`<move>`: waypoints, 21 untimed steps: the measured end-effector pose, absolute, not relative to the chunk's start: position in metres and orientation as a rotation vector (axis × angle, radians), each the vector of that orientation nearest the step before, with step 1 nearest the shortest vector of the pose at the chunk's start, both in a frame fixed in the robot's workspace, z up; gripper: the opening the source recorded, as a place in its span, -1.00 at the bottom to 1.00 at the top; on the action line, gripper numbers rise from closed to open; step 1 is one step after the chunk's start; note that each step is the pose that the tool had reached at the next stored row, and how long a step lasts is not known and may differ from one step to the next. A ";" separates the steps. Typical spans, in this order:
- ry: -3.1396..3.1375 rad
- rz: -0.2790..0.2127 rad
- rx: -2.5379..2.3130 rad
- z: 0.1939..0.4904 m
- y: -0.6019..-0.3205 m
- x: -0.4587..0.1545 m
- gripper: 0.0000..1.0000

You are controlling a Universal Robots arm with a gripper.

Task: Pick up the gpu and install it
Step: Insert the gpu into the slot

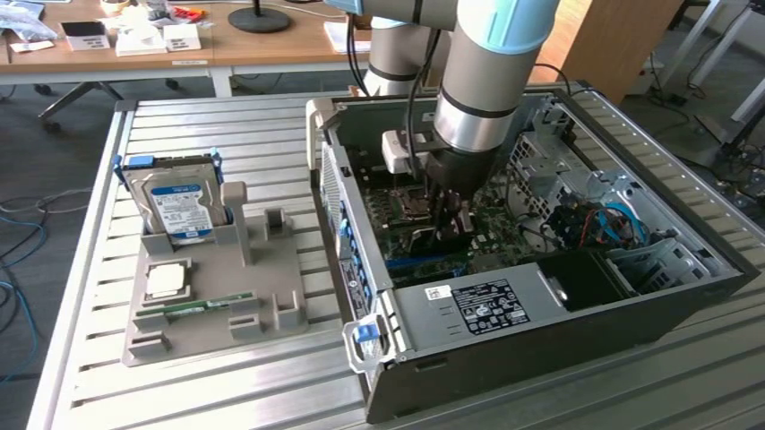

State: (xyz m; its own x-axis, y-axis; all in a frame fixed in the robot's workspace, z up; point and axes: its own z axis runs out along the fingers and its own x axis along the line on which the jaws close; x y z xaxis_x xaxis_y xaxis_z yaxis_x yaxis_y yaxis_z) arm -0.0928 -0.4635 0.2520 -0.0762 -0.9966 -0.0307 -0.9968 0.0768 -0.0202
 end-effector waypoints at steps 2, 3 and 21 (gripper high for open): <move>2.279 0.009 -2.109 0.252 -0.463 -0.093 -0.47; 2.284 0.009 -2.104 0.252 -0.463 -0.093 -0.47; 2.298 0.009 -2.088 0.251 -0.463 -0.095 -0.47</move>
